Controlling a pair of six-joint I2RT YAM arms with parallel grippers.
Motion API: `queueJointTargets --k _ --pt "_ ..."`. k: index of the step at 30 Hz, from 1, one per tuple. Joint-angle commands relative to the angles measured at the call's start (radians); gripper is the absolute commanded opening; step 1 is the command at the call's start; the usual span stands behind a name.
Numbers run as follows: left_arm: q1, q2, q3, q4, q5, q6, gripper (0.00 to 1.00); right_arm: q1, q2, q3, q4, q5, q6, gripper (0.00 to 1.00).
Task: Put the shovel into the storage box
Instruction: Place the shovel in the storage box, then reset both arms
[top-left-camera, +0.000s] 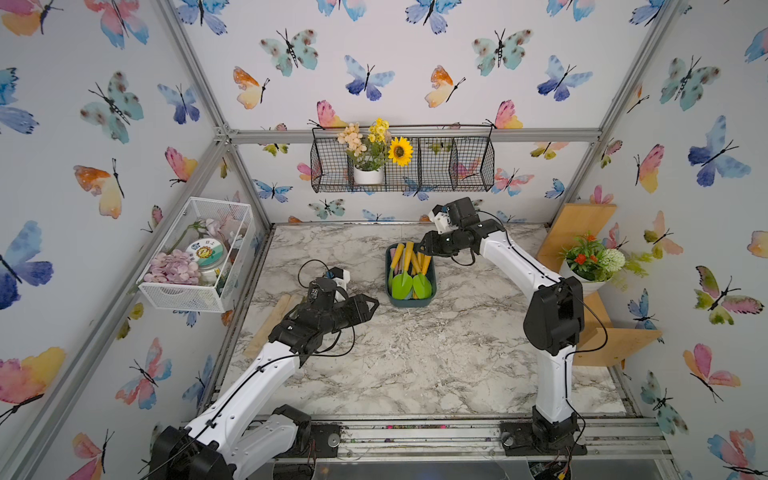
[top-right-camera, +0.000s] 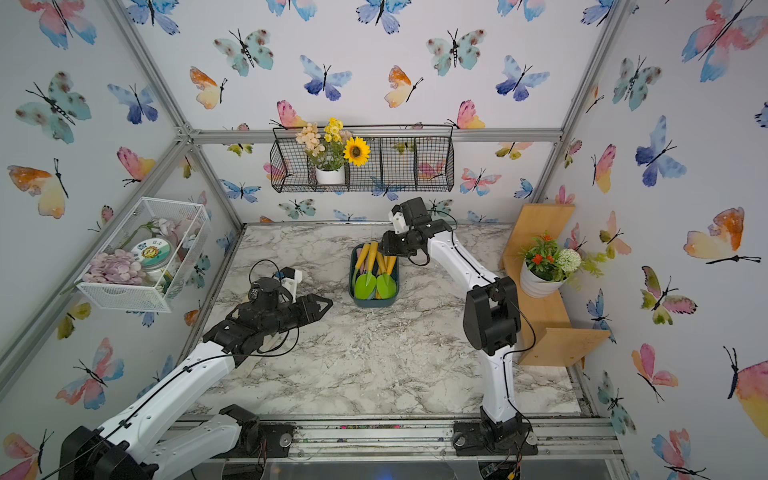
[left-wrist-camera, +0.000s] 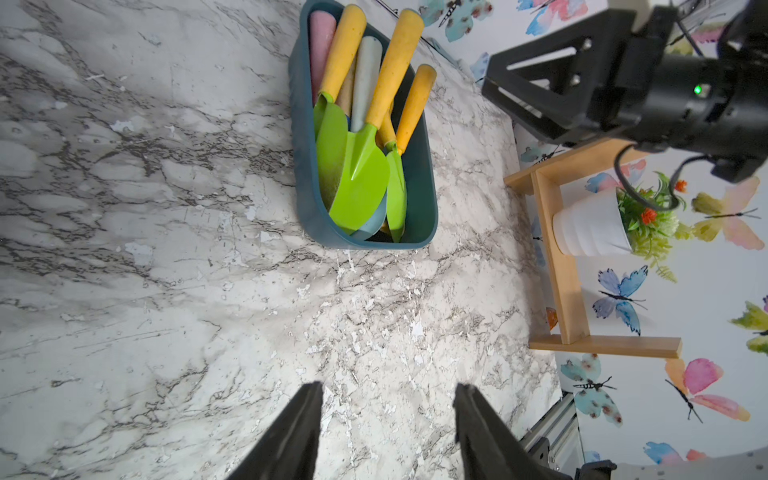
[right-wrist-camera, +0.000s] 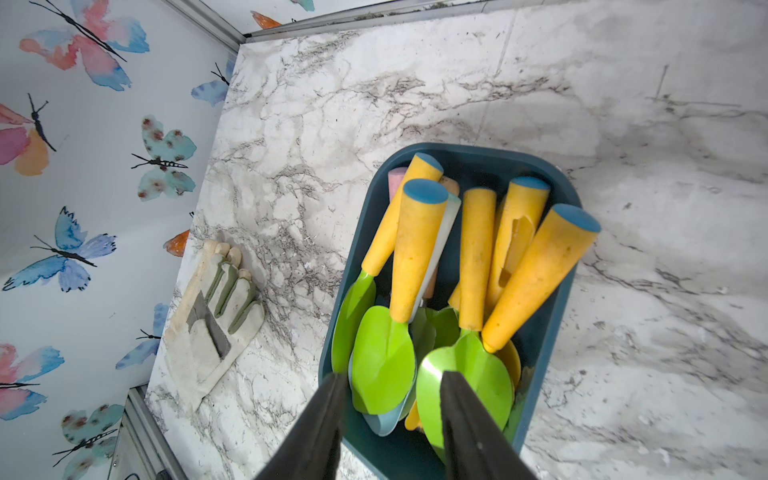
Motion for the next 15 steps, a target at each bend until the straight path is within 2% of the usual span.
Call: queueJointTargets --k 1,2,6,7,8,12,15 --pt "0.009 0.014 0.037 -0.041 -0.082 0.021 0.88 0.005 -0.059 -0.077 0.048 0.036 -0.019 0.44" --pt "0.011 0.019 0.043 -0.046 -0.097 0.023 0.96 0.005 -0.080 -0.106 0.060 0.043 -0.019 0.46" --pt "0.020 0.043 0.072 -0.060 -0.186 0.042 0.99 0.005 -0.200 -0.273 0.157 0.099 -0.014 0.55" --pt "0.023 0.053 0.088 -0.075 -0.218 0.053 0.99 0.005 -0.235 -0.326 0.194 0.118 -0.013 0.91" --pt "0.027 0.062 0.101 -0.085 -0.241 0.067 0.99 0.004 -0.261 -0.367 0.223 0.135 -0.013 0.98" --pt "0.042 0.111 0.147 -0.096 -0.359 0.144 0.99 -0.007 -0.329 -0.467 0.258 0.237 -0.030 0.98" --pt "0.069 0.160 0.175 -0.093 -0.463 0.183 0.99 -0.011 -0.380 -0.543 0.303 0.376 -0.049 0.98"
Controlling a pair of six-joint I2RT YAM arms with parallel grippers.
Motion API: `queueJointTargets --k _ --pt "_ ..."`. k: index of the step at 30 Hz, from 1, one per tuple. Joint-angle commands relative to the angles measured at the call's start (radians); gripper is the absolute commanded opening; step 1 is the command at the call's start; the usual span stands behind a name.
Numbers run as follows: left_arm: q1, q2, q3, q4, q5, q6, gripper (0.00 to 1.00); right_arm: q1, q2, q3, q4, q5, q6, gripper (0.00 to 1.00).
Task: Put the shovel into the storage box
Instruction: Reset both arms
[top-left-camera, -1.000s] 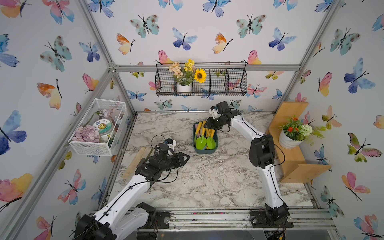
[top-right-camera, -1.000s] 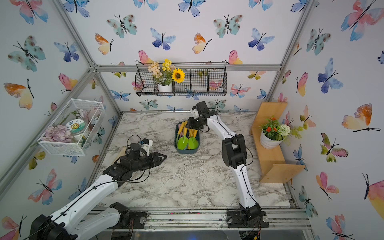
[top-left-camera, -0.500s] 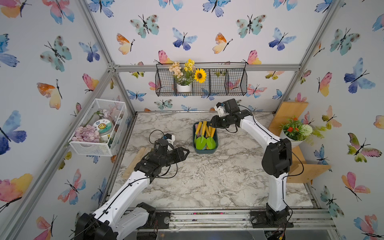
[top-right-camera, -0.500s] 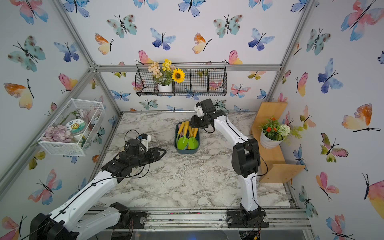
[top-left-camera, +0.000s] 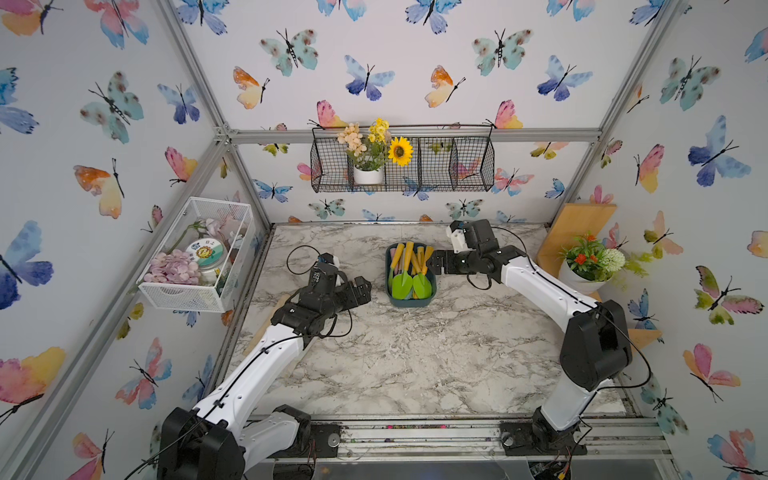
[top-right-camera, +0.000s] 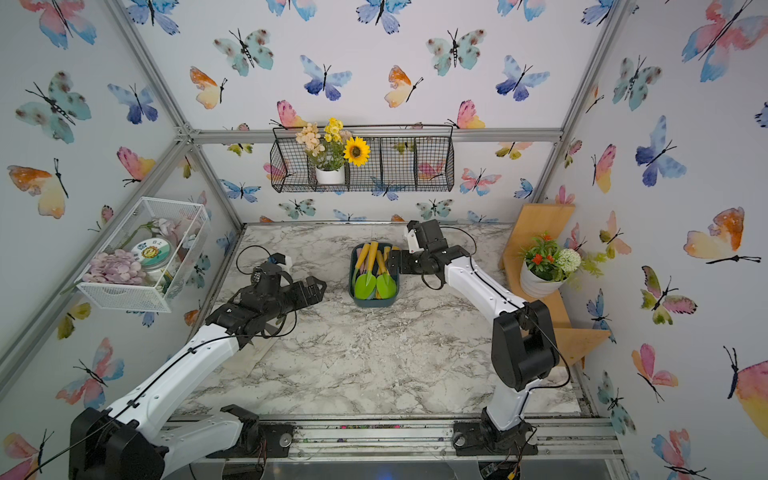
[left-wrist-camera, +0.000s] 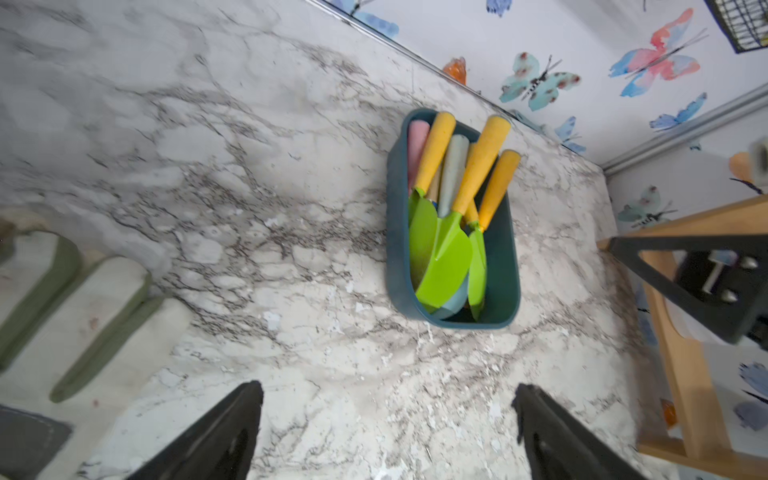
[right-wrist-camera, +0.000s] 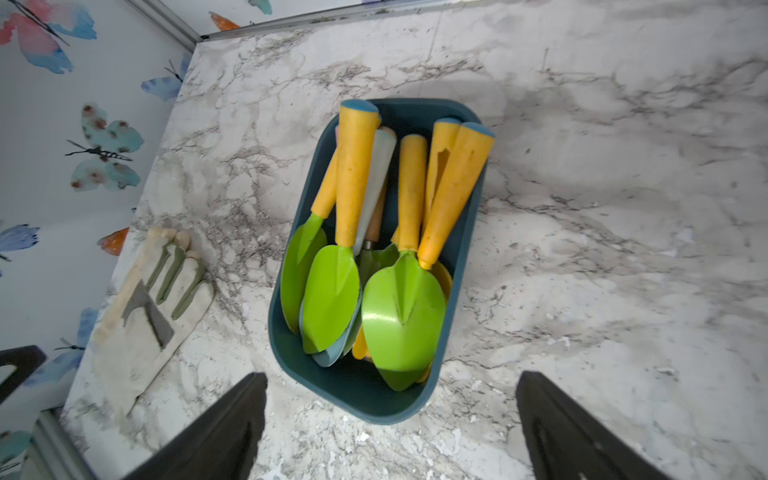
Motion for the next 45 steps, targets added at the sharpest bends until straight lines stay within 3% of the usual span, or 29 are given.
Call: queueJointTargets --k 1,7,11,15,20,30,32,34,38,40,41,43,45 --pt "0.034 0.047 0.035 -0.020 -0.198 0.100 0.99 -0.007 -0.067 -0.077 0.101 0.240 -0.029 0.98" --pt "0.113 0.036 -0.108 0.246 -0.372 0.345 0.99 -0.010 -0.174 -0.345 0.348 0.662 -0.125 0.98" --pt "0.262 0.033 -0.221 0.427 -0.367 0.405 0.98 -0.033 -0.199 -0.520 0.554 0.842 -0.188 0.99" --pt "0.412 0.104 -0.301 0.542 -0.264 0.386 0.98 -0.079 -0.195 -0.595 0.610 0.898 -0.146 1.00" --pt "0.414 0.173 -0.384 0.705 -0.265 0.365 0.99 -0.129 -0.214 -0.760 0.845 0.928 -0.203 1.00" --pt "0.361 0.197 -0.582 1.144 -0.294 0.419 0.99 -0.173 -0.186 -0.983 1.243 0.845 -0.305 1.00" --pt "0.339 0.224 -0.598 1.203 -0.271 0.461 0.99 -0.191 -0.187 -1.078 1.460 0.801 -0.352 1.00" --pt "0.318 0.244 -0.602 1.245 -0.272 0.487 0.98 -0.233 -0.179 -1.134 1.560 0.707 -0.336 0.99" --pt "0.321 0.254 -0.683 1.377 -0.189 0.512 0.99 -0.299 -0.191 -1.156 1.555 0.487 -0.335 0.99" --pt "0.322 0.301 -0.724 1.539 -0.189 0.523 0.98 -0.331 -0.115 -1.214 1.760 0.407 -0.348 0.98" --pt "0.321 0.297 -0.723 1.530 -0.190 0.521 0.98 -0.331 -0.093 -1.210 1.804 0.408 -0.364 0.98" --pt "0.321 0.253 -0.684 1.379 -0.189 0.512 0.98 -0.332 -0.163 -1.142 1.539 0.424 -0.317 0.98" --pt "0.317 0.276 -0.705 1.459 -0.196 0.523 0.99 -0.333 -0.113 -1.185 1.715 0.430 -0.349 0.98"
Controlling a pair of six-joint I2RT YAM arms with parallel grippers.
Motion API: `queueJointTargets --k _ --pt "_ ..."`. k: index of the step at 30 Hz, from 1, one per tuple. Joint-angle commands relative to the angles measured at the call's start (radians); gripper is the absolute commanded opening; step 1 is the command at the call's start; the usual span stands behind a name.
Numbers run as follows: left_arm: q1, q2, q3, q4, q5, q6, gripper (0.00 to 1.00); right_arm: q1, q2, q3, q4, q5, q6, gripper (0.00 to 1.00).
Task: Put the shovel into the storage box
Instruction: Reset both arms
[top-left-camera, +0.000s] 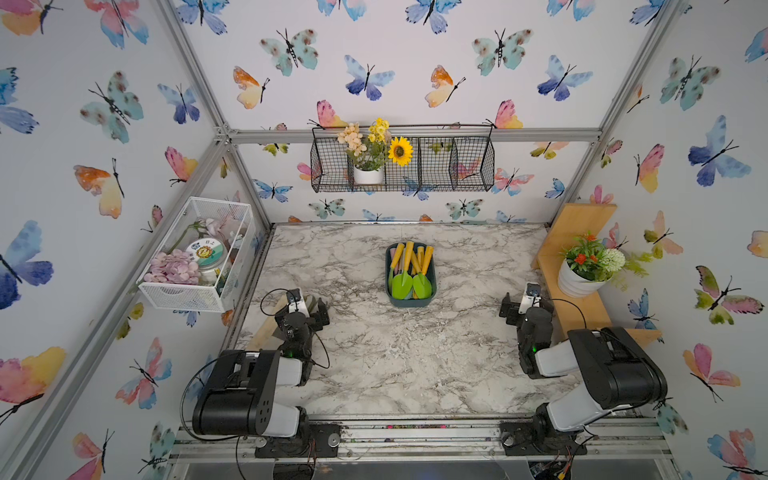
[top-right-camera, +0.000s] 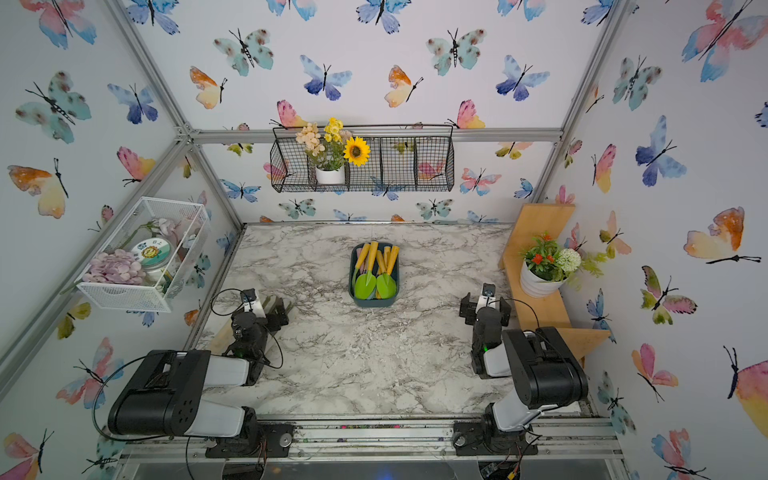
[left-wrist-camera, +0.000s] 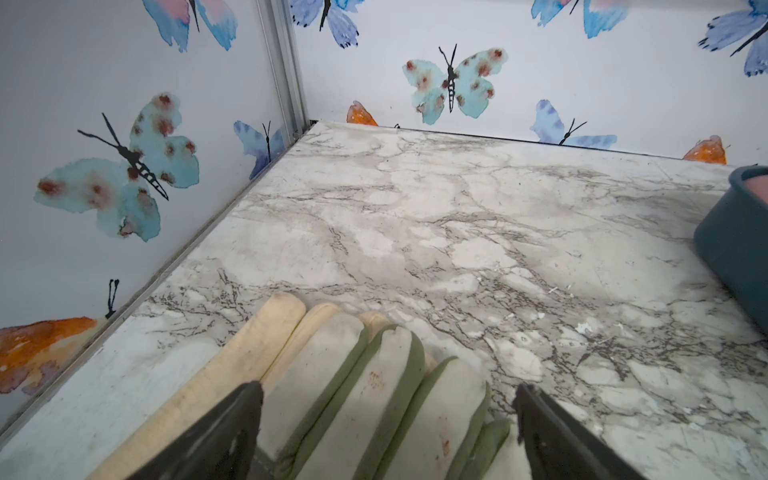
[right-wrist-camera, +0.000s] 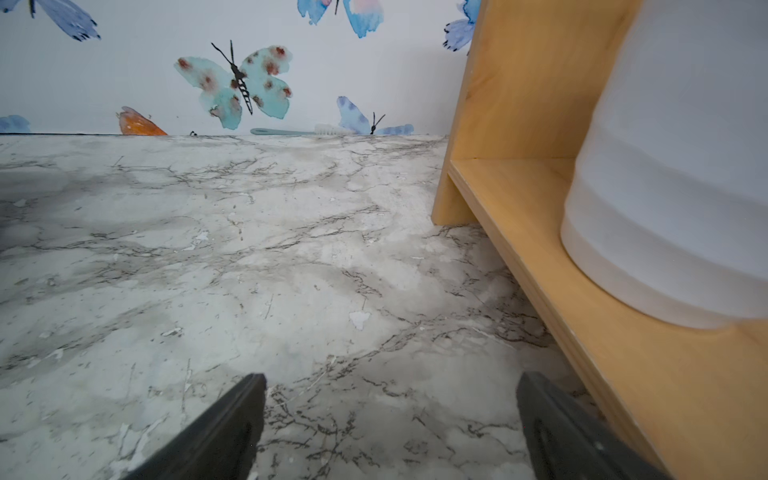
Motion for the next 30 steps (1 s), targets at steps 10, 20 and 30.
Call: queueJointTargets --k 10,20,30 --pt "-0.004 -0.026 0.017 0.031 0.036 0.018 0.98 -0.010 -0.008 0.040 -0.027 -0.081 0.006 0.99" --pt "0.014 -0.081 -0.086 0.157 -0.081 -0.063 0.98 -0.036 -0.029 -0.010 0.048 -0.023 0.066 0.98" --pt "0.001 -0.025 0.027 0.009 0.083 0.027 0.99 -0.045 -0.012 0.031 -0.011 -0.095 0.033 0.98"
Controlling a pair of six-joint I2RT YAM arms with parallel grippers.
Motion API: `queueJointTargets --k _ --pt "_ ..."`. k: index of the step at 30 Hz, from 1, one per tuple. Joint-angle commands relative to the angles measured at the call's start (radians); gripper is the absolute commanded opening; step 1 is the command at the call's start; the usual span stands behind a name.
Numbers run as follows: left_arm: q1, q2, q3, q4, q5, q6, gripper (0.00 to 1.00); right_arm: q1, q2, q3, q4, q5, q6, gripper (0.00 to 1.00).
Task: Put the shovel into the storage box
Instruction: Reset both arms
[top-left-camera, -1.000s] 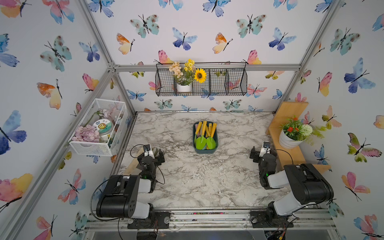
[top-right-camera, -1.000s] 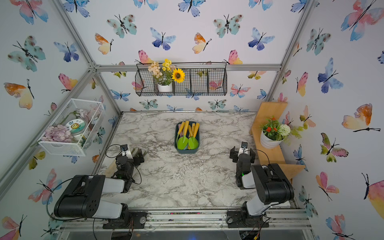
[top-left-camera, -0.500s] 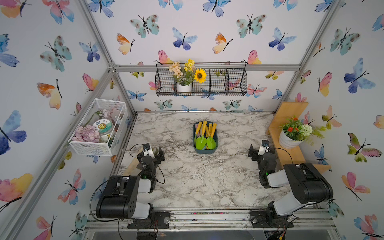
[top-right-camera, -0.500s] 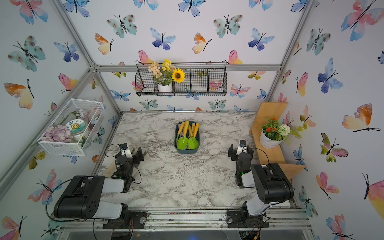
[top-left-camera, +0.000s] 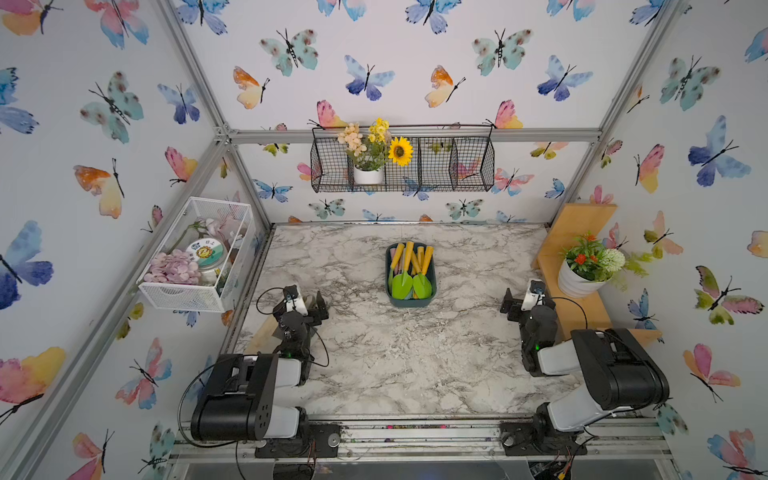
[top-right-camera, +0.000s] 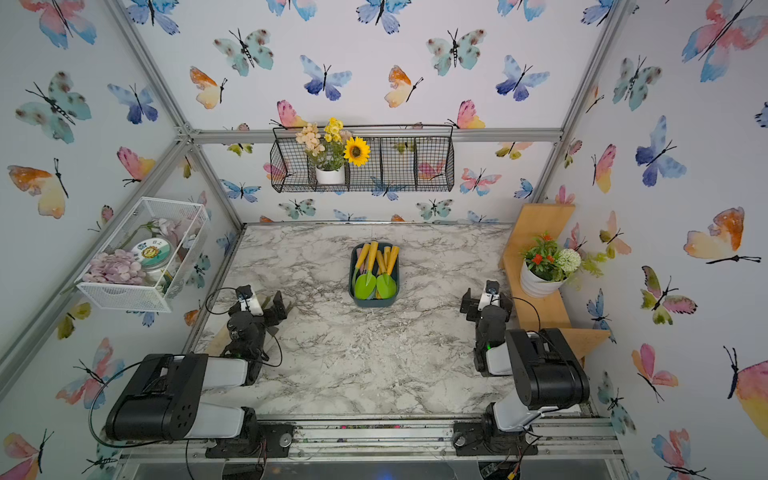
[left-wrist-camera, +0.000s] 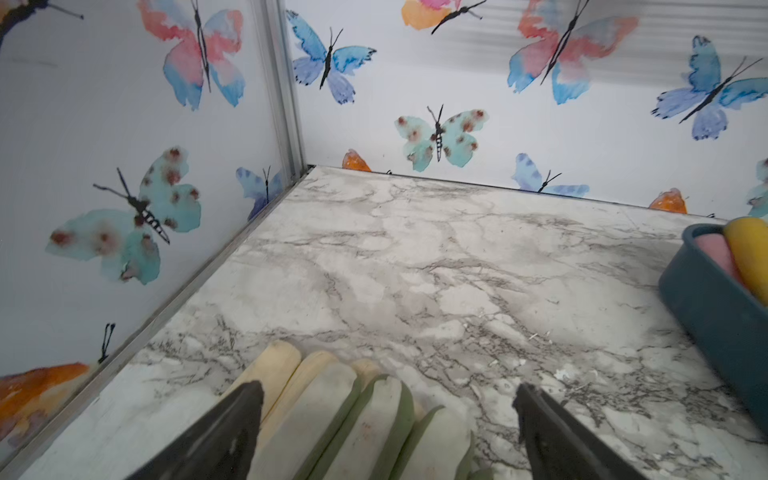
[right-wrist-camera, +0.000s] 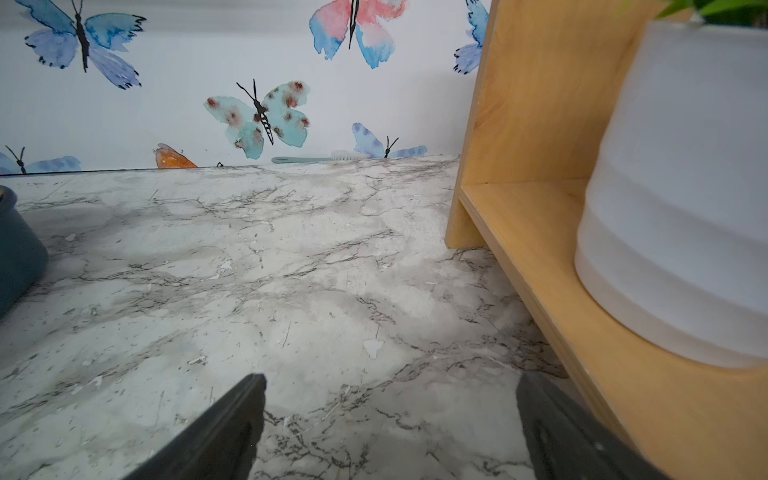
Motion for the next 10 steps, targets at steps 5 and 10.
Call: queueJointTargets --k 5,10 --pt "-0.002 0.007 0.016 -0.052 0.052 0.025 0.99 -0.002 -0.001 0.015 -0.012 -0.023 0.004 0.98" --pt "-0.002 0.004 0.015 -0.049 0.053 0.025 0.99 -0.002 -0.001 0.014 -0.010 -0.022 0.004 0.98"
